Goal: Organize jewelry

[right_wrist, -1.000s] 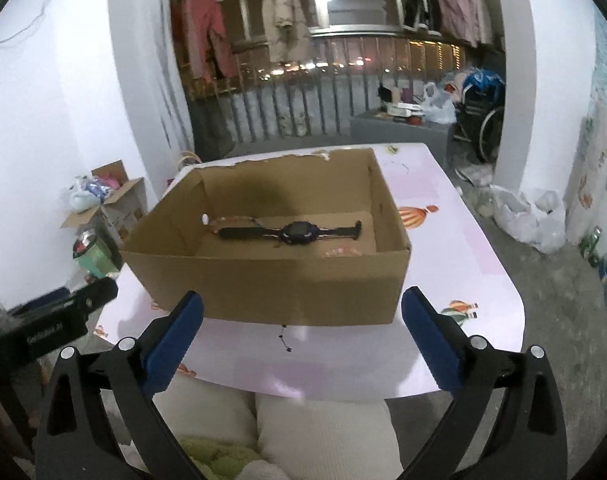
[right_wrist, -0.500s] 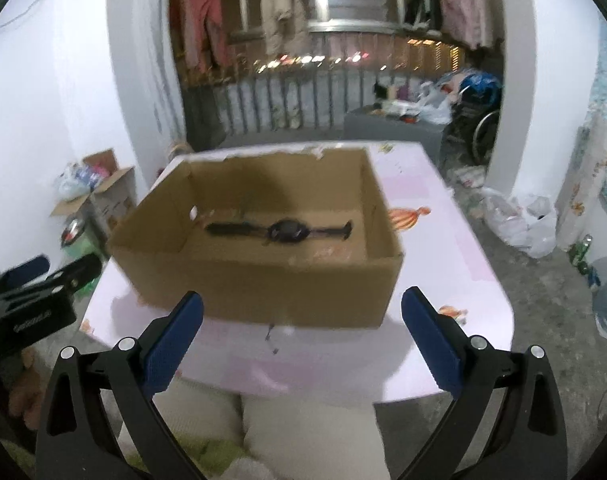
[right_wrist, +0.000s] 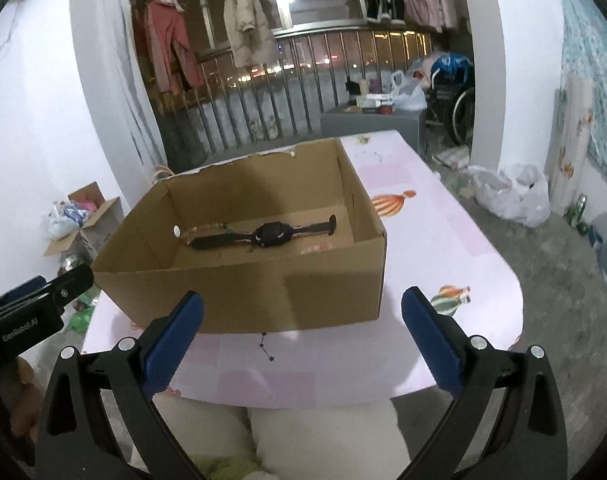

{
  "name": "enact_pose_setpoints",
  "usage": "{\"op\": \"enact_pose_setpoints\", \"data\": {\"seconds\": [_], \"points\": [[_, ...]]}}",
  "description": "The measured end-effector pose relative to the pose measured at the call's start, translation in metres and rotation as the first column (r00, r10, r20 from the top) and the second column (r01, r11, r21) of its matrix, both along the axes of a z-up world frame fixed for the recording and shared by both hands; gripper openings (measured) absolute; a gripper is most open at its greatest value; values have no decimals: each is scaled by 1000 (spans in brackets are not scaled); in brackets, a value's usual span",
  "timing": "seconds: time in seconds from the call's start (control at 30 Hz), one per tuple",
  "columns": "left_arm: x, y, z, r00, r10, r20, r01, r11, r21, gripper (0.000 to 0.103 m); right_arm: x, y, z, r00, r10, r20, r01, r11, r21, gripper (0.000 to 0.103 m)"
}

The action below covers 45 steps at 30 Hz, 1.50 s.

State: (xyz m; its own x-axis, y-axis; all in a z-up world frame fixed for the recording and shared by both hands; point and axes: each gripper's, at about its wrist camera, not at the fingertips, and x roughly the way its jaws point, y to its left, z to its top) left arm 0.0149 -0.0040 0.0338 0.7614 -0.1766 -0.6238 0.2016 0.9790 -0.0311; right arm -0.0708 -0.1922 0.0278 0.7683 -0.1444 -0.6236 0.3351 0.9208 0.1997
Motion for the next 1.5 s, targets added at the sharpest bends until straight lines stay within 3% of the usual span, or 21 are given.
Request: {"op": "enact_pose_setpoints", "data": {"seconds": [0.13,0.27,0.67,0.8,1.1,1.5], "points": [[1,3,-3,1000,8,-30,-8,1000,-12,94,-7,0,-2,1000,7,20,-8,999,33,97],[0,-1,-6,999,-1,-42,2,1000,7,94,-9,3,-5,995,86,41,-89,993,82,97],[-2,-5,-4,999,-1,-51,3,999,34,94,-18,-3,-3,996,60,72,-67,992,105,97],[-1,-6,-4,999,-2,-54,4,999,40,94,-17,-2,-1,995,67,72,-73,994,79,97],[16,-3,-8,993,40,-112,-34,998,55,94,3,0,26,995,45,85,-35,993,-111,97],[28,-10,-8,985,42,-167,-29,996,81,94,23,-16,25,1000,4,-8,-5,999,-42,97]]}}
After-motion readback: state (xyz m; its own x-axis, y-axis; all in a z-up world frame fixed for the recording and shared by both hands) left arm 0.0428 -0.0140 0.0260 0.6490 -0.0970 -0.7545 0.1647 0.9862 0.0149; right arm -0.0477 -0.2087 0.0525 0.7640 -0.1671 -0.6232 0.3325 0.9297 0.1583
